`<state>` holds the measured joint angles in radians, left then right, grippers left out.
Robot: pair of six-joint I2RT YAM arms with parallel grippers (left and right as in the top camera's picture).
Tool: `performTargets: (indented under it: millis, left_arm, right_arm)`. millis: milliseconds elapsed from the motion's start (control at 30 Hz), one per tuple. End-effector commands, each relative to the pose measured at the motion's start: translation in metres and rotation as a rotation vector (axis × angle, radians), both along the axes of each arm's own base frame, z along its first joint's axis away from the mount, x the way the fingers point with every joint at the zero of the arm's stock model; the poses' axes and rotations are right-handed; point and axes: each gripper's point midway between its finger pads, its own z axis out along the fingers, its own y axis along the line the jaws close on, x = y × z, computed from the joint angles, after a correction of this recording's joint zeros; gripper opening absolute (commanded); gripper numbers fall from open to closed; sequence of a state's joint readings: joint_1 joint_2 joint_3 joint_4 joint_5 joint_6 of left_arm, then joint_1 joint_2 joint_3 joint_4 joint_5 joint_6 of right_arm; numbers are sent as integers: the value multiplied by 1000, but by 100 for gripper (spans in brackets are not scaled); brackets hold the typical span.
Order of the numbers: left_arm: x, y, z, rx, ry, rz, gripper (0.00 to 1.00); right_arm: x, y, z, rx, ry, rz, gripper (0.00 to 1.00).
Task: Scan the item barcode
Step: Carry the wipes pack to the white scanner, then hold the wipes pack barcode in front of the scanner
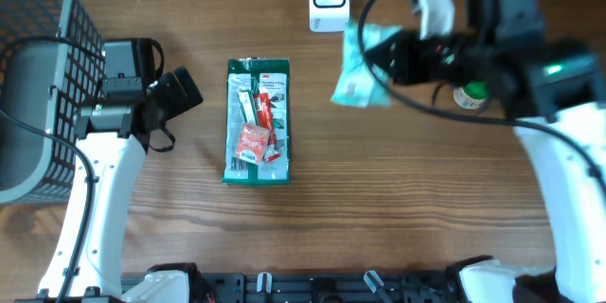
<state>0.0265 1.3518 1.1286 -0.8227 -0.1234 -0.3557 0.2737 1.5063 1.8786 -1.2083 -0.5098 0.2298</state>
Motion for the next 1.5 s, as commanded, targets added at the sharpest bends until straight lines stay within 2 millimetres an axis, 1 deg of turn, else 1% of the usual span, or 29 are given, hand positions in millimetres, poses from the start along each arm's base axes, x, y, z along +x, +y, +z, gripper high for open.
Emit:
performTargets:
  millis: [0,33,67,133,200,333,367,433,500,633,700,833,867,933,1000,1067,1167,1333,1467]
  left_arm:
    - [1,3,2,13,-3,-1,100]
    - [1,3,2,14,-3,0,100]
    - [1,3,2,14,-3,0,100]
    - [1,3,2,13,-3,0,100]
    - [1,3,2,13,-3,0,100]
    - [1,3,2,13,-3,-1,100]
    - [1,3,2,14,-3,-1,100]
    - [1,3,2,14,-3,0,100]
    - [1,3,2,13,-3,0,100]
    - [1,3,2,14,-3,0,100]
    - [1,3,2,13,-3,-1,100]
    - [1,3,2,14,-3,-1,100]
    - [1,3,2,14,-3,0,100]
    - [1,3,2,13,-3,-1,100]
    - [1,3,2,14,-3,-1,100]
    - [1,3,2,13,-3,0,100]
    - [1,3,2,13,-3,0,100]
    - [1,3,2,14,-3,-1,100]
    - [1,3,2,14,-3,-1,100]
  right_arm:
    - [19,-9,56,-68,-156,-17,4]
    - [26,-7,65,-78,-187,-5,4]
    - [34,-6,71,-87,-216,-1,4]
    - [59,-5,73,-126,-284,0,4]
    - [90,-1,67,-171,-353,2,4]
    - [150,12,36,-254,-444,40,4]
    - [161,14,29,-267,-455,39,4]
    - [198,18,4,-334,-496,24,4]
    - [228,18,-17,-410,-529,-15,4]
    - [274,28,-54,-556,-615,-47,4]
    - [293,31,-64,-621,-666,-94,4]
    - [322,34,-77,-759,-767,-195,4]
    - [326,34,-79,-780,-781,-217,4]
    - [336,37,-88,-851,-823,-234,4]
    - [343,38,-101,-939,-853,-225,5]
    - [347,33,-108,-1007,-858,-242,5]
    - [350,30,-118,-1031,-845,-253,4]
    - [351,31,-145,-1054,-818,-229,5]
    - [348,29,-168,-1135,-791,-213,5]
